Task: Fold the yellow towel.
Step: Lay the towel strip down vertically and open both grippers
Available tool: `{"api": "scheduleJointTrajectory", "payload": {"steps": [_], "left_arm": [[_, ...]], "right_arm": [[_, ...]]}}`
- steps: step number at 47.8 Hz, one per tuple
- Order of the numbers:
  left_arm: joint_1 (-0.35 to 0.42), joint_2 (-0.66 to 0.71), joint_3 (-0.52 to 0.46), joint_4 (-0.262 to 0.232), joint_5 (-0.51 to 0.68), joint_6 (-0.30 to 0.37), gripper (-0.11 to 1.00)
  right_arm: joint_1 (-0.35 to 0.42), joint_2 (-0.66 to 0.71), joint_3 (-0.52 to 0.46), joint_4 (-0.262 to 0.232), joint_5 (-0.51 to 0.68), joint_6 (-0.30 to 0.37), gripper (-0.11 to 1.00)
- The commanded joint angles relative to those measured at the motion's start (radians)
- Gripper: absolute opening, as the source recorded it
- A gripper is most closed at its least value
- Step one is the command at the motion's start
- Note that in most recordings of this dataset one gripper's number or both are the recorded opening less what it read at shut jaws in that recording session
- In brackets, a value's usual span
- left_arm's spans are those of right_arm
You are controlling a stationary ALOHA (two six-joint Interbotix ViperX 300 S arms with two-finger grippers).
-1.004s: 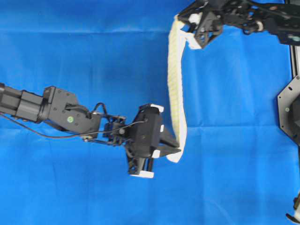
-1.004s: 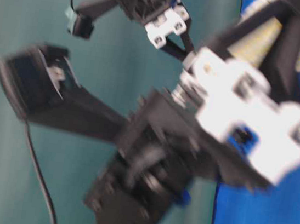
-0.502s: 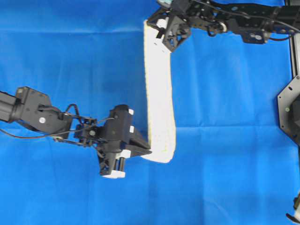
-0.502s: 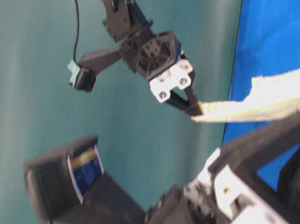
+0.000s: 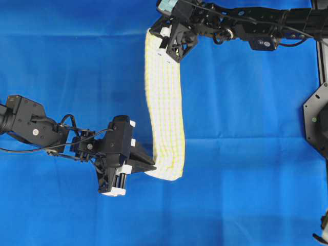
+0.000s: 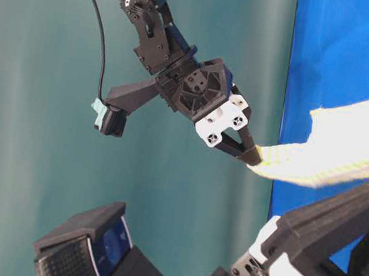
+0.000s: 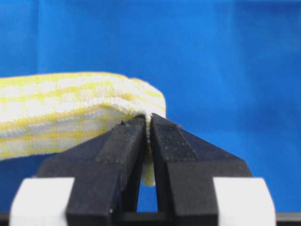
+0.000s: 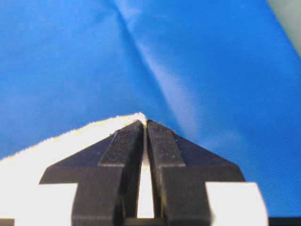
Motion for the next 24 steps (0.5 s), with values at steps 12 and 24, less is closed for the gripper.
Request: {"api": "scheduleJointTrajectory", "payload": {"steps": [12,24], "left_arm": [[-0.002,-0.035,-0.009,-0.003,0.020,-0.034,0.45],[-0.005,-0.147,0.000,-0.003,0.288,-0.035,0.58]], "right_arm": [[0.012,-0.020,-0.012,-0.003,-0.002,0.000,0.07],[0.014,-0.095,0.034,-0.003,0.020,0.000,0.58]]}}
